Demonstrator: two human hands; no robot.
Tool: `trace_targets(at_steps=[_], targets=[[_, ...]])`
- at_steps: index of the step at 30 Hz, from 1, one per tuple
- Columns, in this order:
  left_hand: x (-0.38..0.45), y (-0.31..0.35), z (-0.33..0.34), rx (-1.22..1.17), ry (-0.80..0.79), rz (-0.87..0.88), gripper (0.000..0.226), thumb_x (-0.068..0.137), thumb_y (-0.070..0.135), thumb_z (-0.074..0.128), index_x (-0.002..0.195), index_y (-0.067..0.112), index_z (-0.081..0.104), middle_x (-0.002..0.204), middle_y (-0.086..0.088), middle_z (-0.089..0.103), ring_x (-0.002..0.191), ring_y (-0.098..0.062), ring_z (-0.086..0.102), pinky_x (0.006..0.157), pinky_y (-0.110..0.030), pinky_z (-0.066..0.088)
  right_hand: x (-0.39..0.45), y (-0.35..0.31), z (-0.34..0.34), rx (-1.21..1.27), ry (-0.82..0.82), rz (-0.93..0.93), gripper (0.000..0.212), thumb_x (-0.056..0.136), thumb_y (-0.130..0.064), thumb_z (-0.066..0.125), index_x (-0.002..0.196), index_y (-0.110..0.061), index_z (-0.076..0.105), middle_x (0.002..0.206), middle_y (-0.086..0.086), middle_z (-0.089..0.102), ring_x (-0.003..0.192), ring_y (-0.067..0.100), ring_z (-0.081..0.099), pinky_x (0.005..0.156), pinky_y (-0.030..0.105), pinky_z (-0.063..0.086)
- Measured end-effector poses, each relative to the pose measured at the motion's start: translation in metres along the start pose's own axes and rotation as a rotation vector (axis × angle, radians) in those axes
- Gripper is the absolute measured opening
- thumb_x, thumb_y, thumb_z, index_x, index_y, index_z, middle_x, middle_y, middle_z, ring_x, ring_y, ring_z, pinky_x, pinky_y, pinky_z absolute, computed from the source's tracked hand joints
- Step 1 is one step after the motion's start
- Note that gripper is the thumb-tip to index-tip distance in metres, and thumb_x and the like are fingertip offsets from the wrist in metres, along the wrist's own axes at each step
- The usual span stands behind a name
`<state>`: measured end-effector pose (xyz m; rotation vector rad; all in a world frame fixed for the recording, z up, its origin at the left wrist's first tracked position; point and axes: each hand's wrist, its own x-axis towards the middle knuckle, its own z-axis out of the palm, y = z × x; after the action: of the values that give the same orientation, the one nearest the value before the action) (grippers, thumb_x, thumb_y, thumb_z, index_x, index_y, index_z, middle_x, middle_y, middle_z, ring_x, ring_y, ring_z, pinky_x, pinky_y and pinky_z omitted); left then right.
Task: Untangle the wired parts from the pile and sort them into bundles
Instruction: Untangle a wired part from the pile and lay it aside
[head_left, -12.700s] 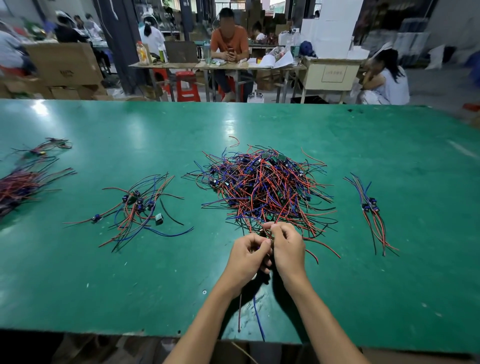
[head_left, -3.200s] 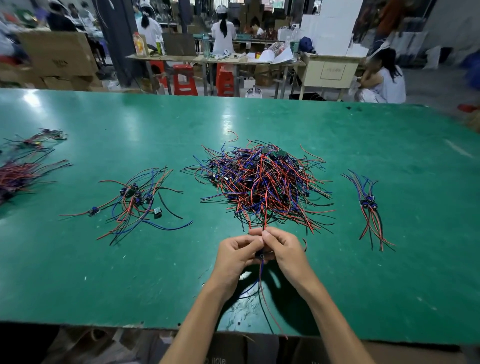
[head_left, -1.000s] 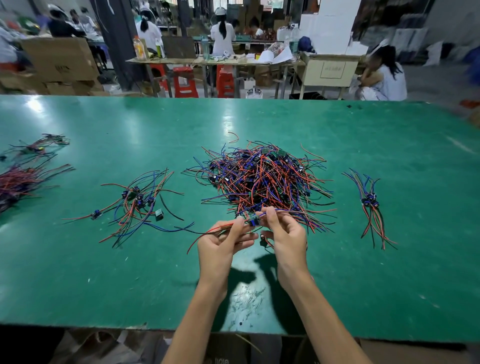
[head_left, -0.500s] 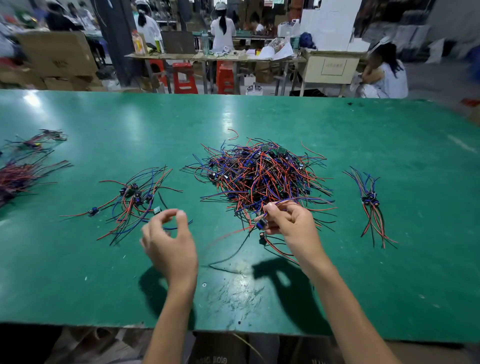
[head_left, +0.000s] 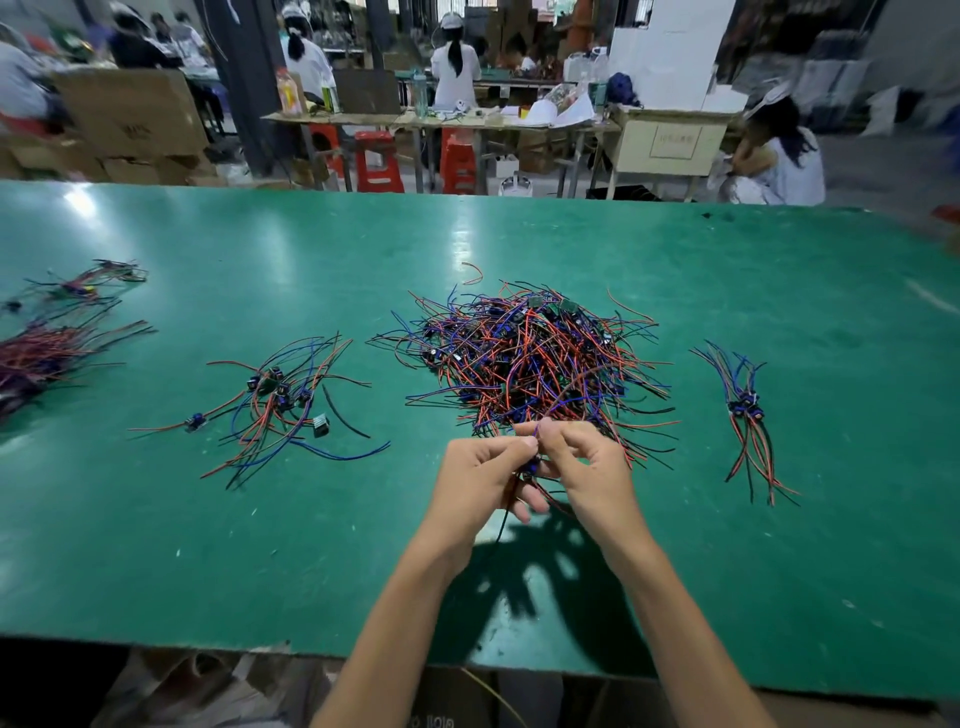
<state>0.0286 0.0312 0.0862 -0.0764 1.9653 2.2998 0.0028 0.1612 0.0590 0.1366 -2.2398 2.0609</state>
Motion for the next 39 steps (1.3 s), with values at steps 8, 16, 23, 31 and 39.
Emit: trace_targets(at_steps=[8, 16, 23, 31, 39], targets=[[-0.003, 0.008, 0.003, 0.156, 0.122, 0.001, 0.032, 0.090, 0.014, 0.063, 0.059, 0.007, 0.072, 0.061, -0.011, 0.069, 0.040, -0.021, 0.060, 0.035, -0.018, 0.035, -0.009, -0.014, 0.021, 0.174, 0.016, 0.112, 0.031, 0.106, -0.015, 0.047, 0.092, -0.015, 0.073, 0.074, 0.001, 0.067, 0.064, 0.016, 0.052, 0.059, 0.030, 0.043], [-0.008, 0.015, 0.013, 0.414, 0.203, 0.099, 0.039, 0.082, 0.012, 0.062, 0.044, 0.015, 0.069, 0.044, -0.003, 0.063, 0.026, -0.011, 0.043, 0.034, -0.012, 0.029, 0.004, -0.028, 0.031, 0.403, 0.131, 0.295, 0.028, 0.098, -0.008, 0.044, 0.089, -0.010, 0.071, 0.075, -0.004, 0.071, 0.041, 0.008, 0.044, 0.037, 0.015, 0.034], [-0.008, 0.017, 0.011, 0.405, 0.114, -0.026, 0.027, 0.079, 0.020, 0.062, 0.060, 0.007, 0.076, 0.058, -0.007, 0.071, 0.030, -0.017, 0.042, 0.036, -0.017, 0.034, 0.027, -0.030, 0.017, 0.375, 0.247, 0.331, 0.030, 0.099, -0.014, 0.044, 0.087, -0.020, 0.071, 0.088, -0.008, 0.075, 0.051, 0.007, 0.051, 0.040, 0.016, 0.038], [-0.011, 0.009, 0.006, 0.386, 0.017, -0.109, 0.025, 0.080, 0.016, 0.060, 0.067, 0.003, 0.077, 0.061, -0.011, 0.072, 0.030, -0.017, 0.042, 0.036, -0.019, 0.035, 0.036, -0.020, -0.008, 0.750, 0.172, 0.633, 0.022, 0.096, -0.025, 0.050, 0.079, -0.024, 0.065, 0.084, -0.006, 0.071, 0.070, 0.013, 0.046, 0.061, 0.028, 0.036], [-0.002, 0.007, -0.025, 0.417, -0.071, -0.121, 0.024, 0.090, 0.018, 0.061, 0.079, 0.011, 0.080, 0.074, -0.008, 0.077, 0.035, -0.018, 0.042, 0.040, -0.021, 0.039, -0.008, 0.000, -0.004, 0.226, -0.091, 0.334, 0.028, 0.098, -0.042, 0.061, 0.096, -0.024, 0.081, 0.091, 0.005, 0.077, 0.067, 0.012, 0.067, 0.059, 0.029, 0.056]])
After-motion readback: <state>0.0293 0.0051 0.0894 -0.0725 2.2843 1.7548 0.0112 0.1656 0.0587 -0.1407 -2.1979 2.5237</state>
